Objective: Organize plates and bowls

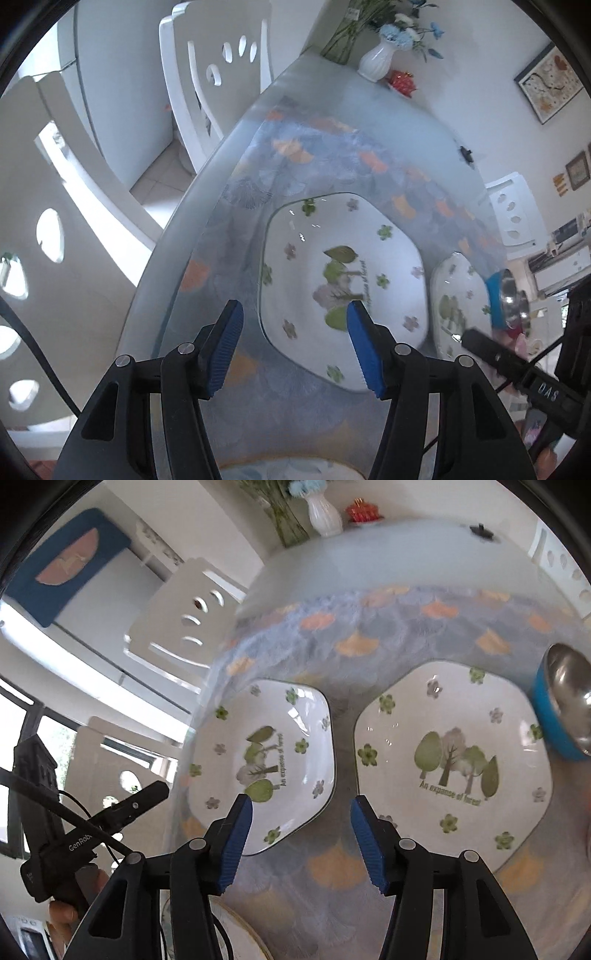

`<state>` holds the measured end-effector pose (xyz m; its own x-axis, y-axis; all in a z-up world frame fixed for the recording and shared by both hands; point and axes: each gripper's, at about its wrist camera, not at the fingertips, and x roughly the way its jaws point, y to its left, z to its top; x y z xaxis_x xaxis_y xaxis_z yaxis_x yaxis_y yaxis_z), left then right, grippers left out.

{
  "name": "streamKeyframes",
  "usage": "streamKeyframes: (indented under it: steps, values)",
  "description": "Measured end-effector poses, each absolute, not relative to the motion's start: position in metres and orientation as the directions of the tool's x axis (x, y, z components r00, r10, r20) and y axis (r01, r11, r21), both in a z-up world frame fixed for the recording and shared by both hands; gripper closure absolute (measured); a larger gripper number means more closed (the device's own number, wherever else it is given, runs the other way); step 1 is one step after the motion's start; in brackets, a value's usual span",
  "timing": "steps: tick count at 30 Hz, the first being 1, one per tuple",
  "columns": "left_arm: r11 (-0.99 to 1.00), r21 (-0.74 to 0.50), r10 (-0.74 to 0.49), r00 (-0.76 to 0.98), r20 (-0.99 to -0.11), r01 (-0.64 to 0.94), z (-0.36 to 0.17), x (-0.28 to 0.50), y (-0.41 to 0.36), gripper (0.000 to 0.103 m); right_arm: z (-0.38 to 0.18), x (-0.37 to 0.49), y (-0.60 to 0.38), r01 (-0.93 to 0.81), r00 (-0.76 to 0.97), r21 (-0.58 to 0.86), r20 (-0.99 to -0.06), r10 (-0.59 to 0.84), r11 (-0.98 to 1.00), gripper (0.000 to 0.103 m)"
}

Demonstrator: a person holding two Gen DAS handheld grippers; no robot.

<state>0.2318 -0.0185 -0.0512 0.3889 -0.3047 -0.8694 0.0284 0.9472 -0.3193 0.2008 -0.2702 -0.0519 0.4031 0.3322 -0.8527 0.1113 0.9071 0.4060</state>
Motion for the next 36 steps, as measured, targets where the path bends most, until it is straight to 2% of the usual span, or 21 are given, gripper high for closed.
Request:
streamKeyframes:
  steps: [2, 8, 14, 16, 18, 20, 25, 28, 36]
  values:
    - [0.950, -0.311, -0.299, 0.380, -0.876, 0.032, -0.056, 0.240, -0.019, 0.047, -0.065, 0.205, -0.266, 0.138, 0.360, 0.414, -0.867, 0.344, 0.900, 0.057]
    - [0.959, -0.279, -0.278, 0.344, -0.897, 0.045, -0.074, 0.265, -0.017, 0.047, -0.095, 0.212, -0.260, 0.194, 0.280, 0.434, -0.884, 0.374, 0.880, 0.058]
    - [0.950, -0.308, -0.309, 0.315, -0.897, 0.054, -0.088, 0.282, -0.012, 0.049, -0.109, 0.226, -0.253, 0.213, 0.273, 0.436, -0.886, 0.376, 0.874, 0.058]
    - [0.941, -0.334, -0.335, 0.308, -0.891, 0.056, -0.093, 0.285, -0.011, 0.054, -0.110, 0.229, -0.249, 0.204, 0.279, 0.428, -0.888, 0.366, 0.880, 0.058]
    - [0.939, -0.337, -0.341, 0.306, -0.889, 0.068, -0.097, 0.288, -0.013, 0.064, -0.112, 0.231, -0.248, 0.207, 0.293, 0.405, -0.894, 0.339, 0.891, 0.061]
    - [0.936, -0.341, -0.350, 0.295, -0.889, 0.082, -0.100, 0.290, -0.015, 0.068, -0.115, 0.233, -0.248, 0.211, 0.297, 0.390, -0.899, 0.321, 0.897, 0.064]
    - [0.927, -0.356, -0.375, 0.282, -0.883, 0.117, -0.105, 0.293, -0.020, 0.068, -0.112, 0.241, -0.236, 0.161, 0.312, 0.314, -0.916, 0.254, 0.936, 0.064]
    - [0.943, -0.308, -0.333, 0.296, -0.895, 0.129, -0.105, 0.296, -0.021, 0.070, -0.109, 0.246, -0.226, 0.127, 0.315, 0.306, -0.915, 0.254, 0.944, 0.064]
    - [0.928, -0.336, -0.370, 0.305, -0.877, 0.160, -0.110, 0.303, -0.022, 0.070, -0.122, 0.259, -0.235, 0.085, 0.333, 0.316, -0.903, 0.272, 0.945, 0.065]
